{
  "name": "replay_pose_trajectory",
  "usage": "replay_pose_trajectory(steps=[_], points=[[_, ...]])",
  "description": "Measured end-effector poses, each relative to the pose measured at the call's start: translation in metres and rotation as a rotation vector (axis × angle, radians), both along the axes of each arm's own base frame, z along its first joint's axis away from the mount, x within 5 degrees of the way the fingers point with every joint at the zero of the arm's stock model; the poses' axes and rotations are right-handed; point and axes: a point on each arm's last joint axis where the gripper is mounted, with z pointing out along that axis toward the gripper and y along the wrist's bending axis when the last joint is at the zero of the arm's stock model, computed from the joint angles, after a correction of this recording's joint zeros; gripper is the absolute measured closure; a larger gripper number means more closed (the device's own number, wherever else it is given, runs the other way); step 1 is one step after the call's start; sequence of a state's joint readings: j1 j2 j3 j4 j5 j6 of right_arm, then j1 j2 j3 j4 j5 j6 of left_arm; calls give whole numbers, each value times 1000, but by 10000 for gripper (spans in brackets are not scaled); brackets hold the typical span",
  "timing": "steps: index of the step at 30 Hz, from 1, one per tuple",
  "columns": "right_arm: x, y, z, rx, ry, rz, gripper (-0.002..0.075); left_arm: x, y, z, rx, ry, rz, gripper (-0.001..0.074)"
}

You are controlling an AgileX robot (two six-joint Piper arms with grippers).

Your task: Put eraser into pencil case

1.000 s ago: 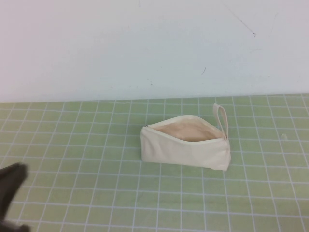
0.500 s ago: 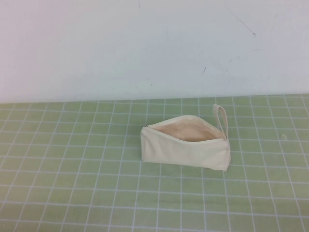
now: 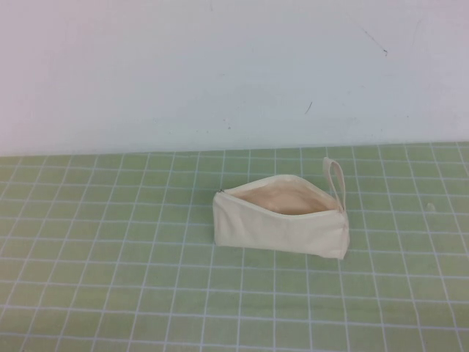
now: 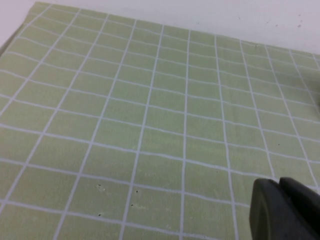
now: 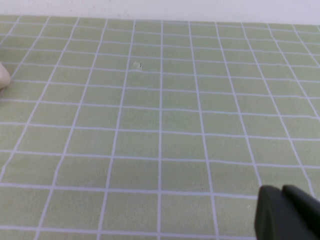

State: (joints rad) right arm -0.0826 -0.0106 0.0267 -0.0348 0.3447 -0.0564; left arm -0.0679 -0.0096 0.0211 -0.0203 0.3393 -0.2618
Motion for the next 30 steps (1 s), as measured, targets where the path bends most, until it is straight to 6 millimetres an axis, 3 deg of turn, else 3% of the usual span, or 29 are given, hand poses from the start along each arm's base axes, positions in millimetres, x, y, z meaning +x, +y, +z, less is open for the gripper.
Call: replay_pose_trajectory(steps=[17,30], points=[[0,0,0,0,0,0,726,0,-1,0,178,-15,-80,736],[0,0,0,0,0,0,726,0,-2,0,174,-15,-80,736]])
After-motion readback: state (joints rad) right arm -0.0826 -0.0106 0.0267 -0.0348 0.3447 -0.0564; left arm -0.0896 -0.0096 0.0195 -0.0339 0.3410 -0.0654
